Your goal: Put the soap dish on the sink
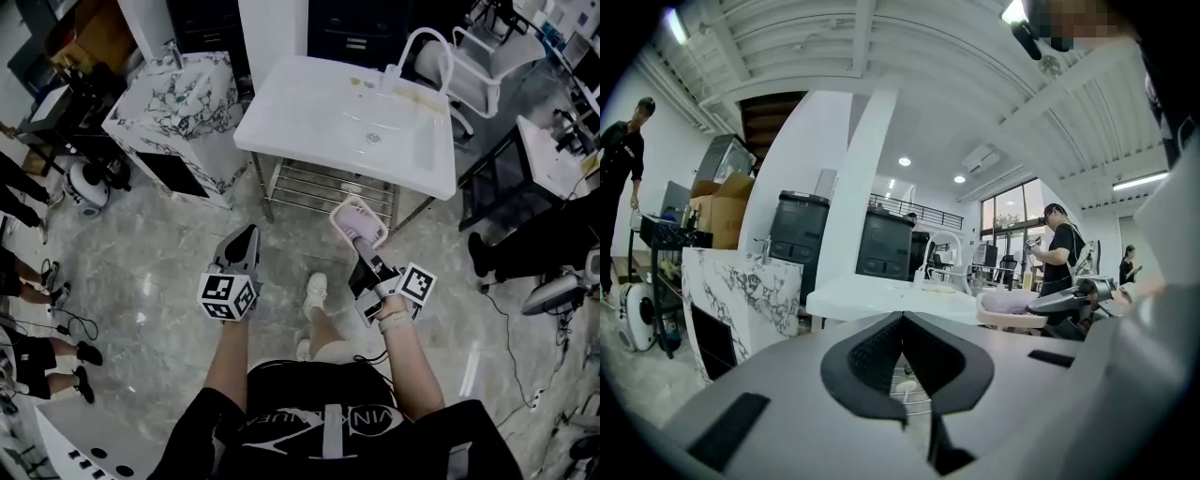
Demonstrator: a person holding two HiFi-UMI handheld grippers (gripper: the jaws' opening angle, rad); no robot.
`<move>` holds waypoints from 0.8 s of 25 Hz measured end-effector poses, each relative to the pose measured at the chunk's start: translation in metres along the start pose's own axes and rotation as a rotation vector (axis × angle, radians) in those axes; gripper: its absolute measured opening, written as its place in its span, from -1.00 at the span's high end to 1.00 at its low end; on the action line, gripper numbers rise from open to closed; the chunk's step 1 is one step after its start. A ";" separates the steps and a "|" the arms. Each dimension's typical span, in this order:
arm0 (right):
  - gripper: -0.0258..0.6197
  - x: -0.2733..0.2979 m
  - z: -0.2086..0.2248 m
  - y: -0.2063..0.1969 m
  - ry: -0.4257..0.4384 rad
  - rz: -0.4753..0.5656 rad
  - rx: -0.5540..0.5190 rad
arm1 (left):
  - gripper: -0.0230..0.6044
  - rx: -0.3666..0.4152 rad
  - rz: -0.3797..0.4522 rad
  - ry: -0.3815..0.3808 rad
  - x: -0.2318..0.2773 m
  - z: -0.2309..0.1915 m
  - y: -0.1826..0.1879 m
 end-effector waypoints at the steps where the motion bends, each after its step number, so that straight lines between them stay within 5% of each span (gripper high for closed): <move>1: 0.66 0.006 0.002 0.003 -0.002 -0.002 0.001 | 0.87 0.001 -0.002 0.002 0.005 -0.004 0.001; 20: 0.66 0.120 0.012 0.079 0.024 -0.060 -0.008 | 0.87 -0.032 -0.018 0.018 0.116 -0.052 0.018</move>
Point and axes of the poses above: the fingertips, and each gripper's own axes: x forward along the fingers, z to its right, y out of its top, the point moved 7 cm from there along -x, backward along the fingers, and after that the axes turned 4 degrees about y, right-handed, at the moved point
